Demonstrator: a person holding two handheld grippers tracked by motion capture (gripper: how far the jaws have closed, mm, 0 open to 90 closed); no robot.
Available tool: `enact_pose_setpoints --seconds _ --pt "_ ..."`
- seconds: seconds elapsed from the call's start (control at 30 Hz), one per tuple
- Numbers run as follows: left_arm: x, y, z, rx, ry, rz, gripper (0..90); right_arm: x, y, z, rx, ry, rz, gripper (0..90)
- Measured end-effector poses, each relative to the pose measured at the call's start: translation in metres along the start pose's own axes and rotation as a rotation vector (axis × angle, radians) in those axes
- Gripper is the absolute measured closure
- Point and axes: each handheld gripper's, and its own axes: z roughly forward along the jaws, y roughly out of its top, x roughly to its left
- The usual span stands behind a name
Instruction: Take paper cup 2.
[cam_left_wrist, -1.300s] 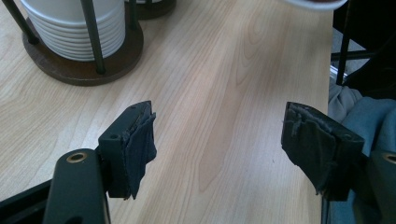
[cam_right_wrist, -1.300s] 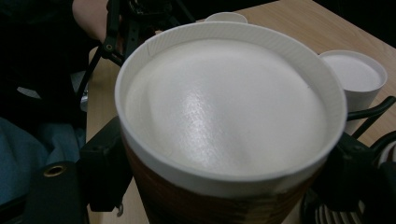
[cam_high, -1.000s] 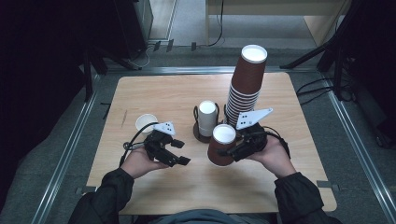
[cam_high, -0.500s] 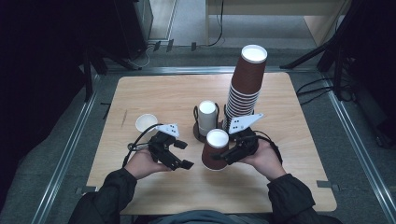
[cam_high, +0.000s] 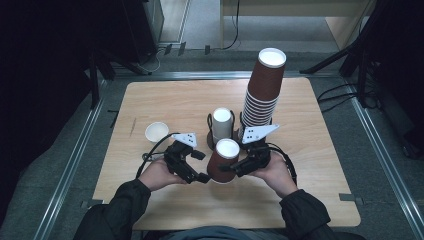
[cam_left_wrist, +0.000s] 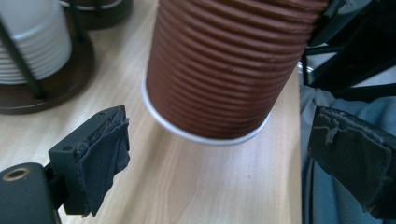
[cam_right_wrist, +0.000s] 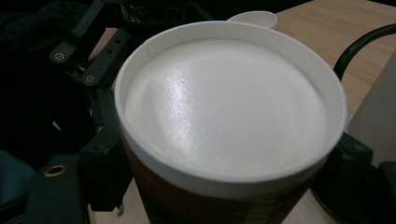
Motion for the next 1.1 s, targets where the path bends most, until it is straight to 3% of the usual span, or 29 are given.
enact_pose_setpoints --seconds 0.13,0.27,0.6,0.7,1.0,1.1 --pt "0.001 0.004 0.008 0.016 -0.027 0.022 0.8 0.002 0.0 0.002 -0.033 0.018 0.01 20.0" --pt "0.001 0.007 0.013 -0.006 -0.055 0.034 0.0 0.004 -0.001 0.003 -0.06 0.028 0.014 20.1" --pt "-0.004 0.009 0.019 -0.018 -0.049 0.053 0.0 0.01 0.004 0.004 -0.124 0.061 0.023 20.2" --pt "-0.008 0.01 0.019 0.009 0.001 0.079 5.3 0.01 0.003 0.005 -0.137 0.066 0.03 20.3" --pt "-0.008 0.01 0.015 0.015 -0.022 0.074 10.3 0.012 0.004 0.005 -0.125 0.065 0.029 20.6" --pt "-0.007 0.01 0.013 0.01 -0.027 0.08 11.8 0.011 0.006 0.003 -0.125 0.071 0.048 16.0"
